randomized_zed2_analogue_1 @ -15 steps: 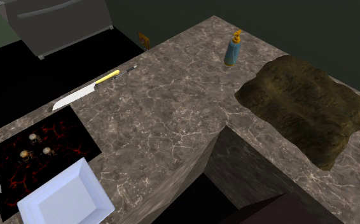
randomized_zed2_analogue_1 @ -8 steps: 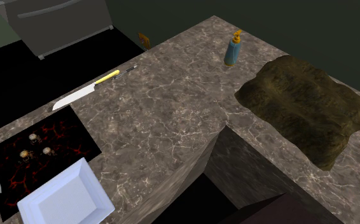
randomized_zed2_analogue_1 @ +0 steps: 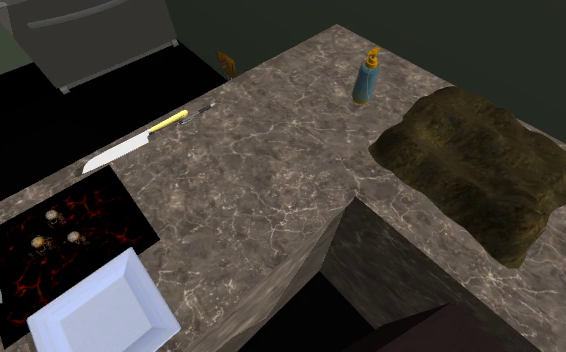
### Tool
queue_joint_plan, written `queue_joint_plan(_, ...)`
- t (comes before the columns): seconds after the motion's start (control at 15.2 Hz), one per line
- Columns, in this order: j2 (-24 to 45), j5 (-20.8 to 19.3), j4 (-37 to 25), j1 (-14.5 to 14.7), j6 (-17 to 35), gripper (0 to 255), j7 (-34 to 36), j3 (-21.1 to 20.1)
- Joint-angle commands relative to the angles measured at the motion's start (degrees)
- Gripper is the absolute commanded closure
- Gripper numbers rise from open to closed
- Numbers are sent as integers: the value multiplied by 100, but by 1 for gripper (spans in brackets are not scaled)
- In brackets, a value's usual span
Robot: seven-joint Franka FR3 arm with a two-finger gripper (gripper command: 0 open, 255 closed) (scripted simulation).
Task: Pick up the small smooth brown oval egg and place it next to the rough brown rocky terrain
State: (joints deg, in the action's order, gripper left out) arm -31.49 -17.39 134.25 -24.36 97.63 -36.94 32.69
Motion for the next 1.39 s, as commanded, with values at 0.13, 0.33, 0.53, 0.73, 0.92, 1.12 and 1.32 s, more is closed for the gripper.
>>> queue_joint_plan(0.13,45,-44,266,-11,315,255,12,79)
queue_joint_plan(0.33,102,-76,452,-14,559,255,15,148)
queue_joint_plan(0.53,175,-105,628,-14,808,255,14,221)
queue_joint_plan(0.73,264,-130,794,-11,1063,255,9,299)
queue_joint_plan(0.92,371,-150,951,-2,1324,255,0,380)
queue_joint_plan(1.12,495,-165,1097,13,1592,255,-13,467)
queue_joint_plan(1.32,638,-170,1233,33,1868,255,-33,557)
